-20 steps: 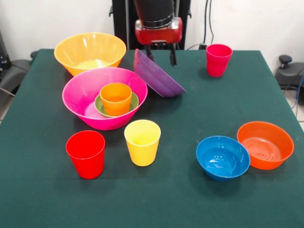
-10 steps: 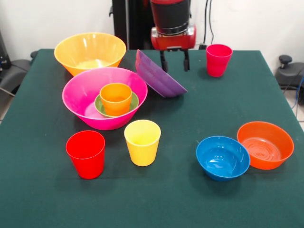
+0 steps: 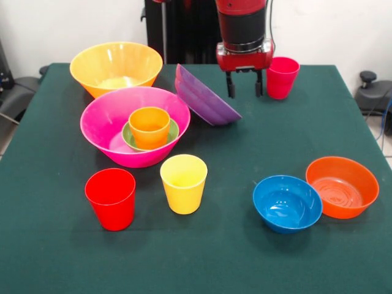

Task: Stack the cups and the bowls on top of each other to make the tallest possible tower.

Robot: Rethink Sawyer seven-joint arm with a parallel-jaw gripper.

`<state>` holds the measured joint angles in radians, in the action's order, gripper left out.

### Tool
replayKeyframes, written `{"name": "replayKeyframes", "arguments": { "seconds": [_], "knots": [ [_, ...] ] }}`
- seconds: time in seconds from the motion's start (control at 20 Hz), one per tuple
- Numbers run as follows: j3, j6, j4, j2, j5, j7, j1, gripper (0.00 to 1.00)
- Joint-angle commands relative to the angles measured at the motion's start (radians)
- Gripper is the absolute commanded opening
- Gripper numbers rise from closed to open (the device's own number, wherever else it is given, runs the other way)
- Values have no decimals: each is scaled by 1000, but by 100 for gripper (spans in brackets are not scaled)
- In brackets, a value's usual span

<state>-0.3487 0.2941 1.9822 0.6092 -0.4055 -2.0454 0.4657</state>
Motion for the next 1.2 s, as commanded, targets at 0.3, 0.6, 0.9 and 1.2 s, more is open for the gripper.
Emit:
{"name": "replayKeyframes", "arguments": {
  "seconds": [0.3,0.6,0.9,1.2],
  "knots": [
    [55,-5,-31,42,108,-161,-48,100],
    [24,55,-28,83,160,-116,-32,100],
    [27,59,-24,101,187,-99,-35,100],
    [17,119,-10,165,221,-74,-26,100]
  ]
}}
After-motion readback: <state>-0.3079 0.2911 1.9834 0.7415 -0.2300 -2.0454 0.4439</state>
